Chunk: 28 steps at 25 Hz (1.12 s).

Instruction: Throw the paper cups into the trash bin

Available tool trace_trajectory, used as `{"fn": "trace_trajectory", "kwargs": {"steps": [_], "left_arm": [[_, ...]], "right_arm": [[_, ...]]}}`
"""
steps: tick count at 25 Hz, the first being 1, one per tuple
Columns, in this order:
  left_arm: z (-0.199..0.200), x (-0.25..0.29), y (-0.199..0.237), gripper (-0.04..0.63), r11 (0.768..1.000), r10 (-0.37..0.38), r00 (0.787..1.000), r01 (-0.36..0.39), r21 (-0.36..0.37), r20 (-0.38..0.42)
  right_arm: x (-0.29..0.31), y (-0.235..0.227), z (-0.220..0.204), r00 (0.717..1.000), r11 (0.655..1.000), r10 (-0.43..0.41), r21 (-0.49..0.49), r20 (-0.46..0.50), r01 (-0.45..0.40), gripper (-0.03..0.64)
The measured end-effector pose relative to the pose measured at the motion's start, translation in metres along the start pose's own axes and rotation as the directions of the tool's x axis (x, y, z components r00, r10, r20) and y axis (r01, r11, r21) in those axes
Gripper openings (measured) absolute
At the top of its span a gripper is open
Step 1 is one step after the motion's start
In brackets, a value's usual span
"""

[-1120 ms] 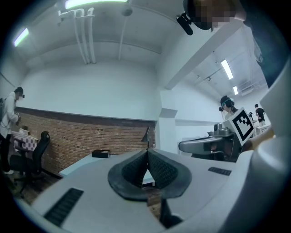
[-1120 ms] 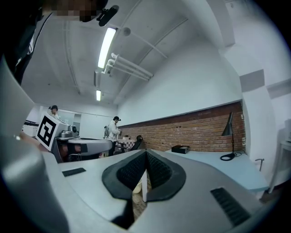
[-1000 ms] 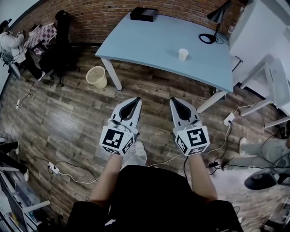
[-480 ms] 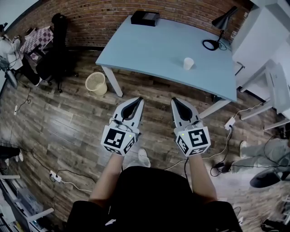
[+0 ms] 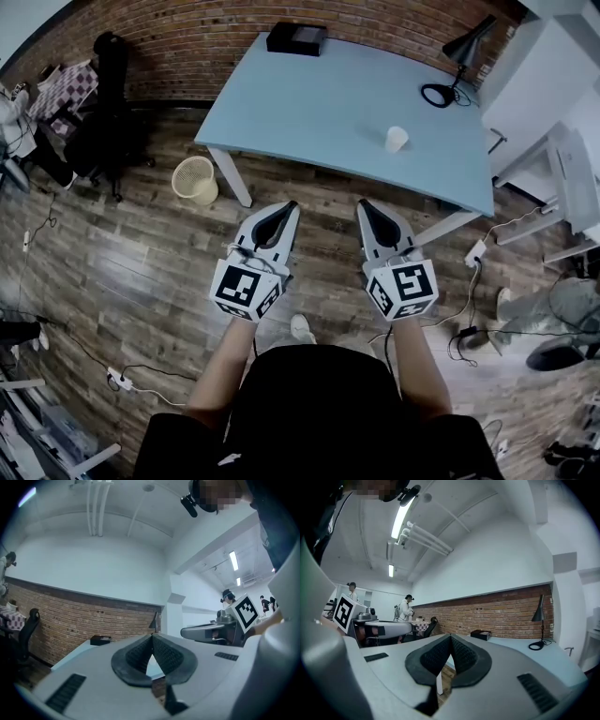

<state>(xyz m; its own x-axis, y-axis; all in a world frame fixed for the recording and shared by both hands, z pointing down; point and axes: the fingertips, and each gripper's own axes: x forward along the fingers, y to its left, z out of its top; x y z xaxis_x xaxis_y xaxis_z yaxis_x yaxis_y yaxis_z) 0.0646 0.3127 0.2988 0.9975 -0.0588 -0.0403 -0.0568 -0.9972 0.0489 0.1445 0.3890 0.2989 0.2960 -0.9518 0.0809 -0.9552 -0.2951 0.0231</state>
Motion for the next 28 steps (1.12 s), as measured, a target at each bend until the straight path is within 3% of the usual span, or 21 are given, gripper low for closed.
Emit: {"fn": "trace_trajectory", "kwargs": {"steps": [11,28], "left_arm": [[-0.011,0.034,0.026,0.009,0.999,-0.034,0.999,0.034,-0.007,-0.021],[-0.018,0.098,0.036,0.009,1.0,-0.017,0.999,0.018,0.014,-0.042]], "right_arm": [[0.027,-0.03,-0.007,0.998,0.998,-0.064,0.003,-0.029,0.064,0.005],[0.061,-0.101,-0.018,0.997,0.998,-0.062,0.012,-0.039,0.062,0.005]]}}
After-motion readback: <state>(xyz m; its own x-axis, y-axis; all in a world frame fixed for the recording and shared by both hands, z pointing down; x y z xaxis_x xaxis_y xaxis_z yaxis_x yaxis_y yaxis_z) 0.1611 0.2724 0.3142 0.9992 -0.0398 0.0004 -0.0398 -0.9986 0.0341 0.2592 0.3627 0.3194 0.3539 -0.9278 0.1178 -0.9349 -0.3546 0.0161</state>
